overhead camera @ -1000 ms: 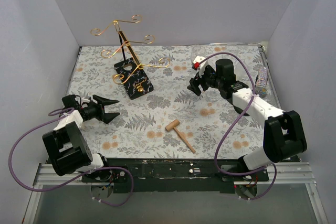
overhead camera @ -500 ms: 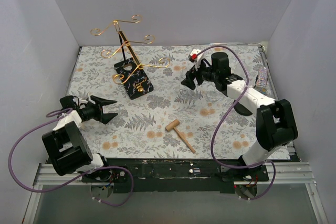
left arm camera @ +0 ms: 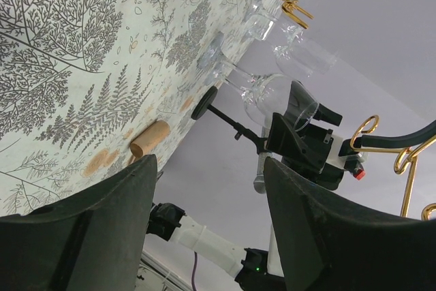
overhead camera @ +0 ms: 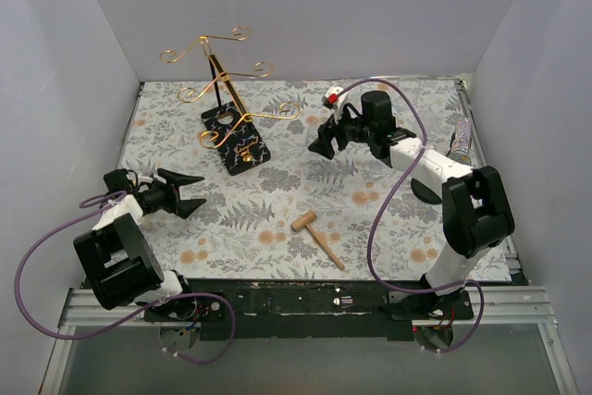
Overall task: Take the wine glass off the wine glass rack
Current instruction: Place the wine glass at the center of the board.
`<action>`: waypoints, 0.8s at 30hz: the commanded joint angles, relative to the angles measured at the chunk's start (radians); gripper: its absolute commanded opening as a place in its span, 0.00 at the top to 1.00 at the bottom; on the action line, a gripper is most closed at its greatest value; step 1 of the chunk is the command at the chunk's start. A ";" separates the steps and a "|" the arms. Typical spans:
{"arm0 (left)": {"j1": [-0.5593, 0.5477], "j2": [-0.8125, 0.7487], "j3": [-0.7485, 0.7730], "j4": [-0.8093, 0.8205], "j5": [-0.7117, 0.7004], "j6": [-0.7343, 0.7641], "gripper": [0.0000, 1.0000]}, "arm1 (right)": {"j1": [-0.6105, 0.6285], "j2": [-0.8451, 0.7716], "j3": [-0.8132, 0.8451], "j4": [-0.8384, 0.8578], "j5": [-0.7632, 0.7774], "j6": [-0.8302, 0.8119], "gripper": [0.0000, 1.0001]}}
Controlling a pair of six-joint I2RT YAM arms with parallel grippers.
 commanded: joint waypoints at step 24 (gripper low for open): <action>0.018 -0.007 0.011 0.011 0.007 -0.013 0.36 | 0.098 0.084 0.142 0.098 0.012 0.021 0.60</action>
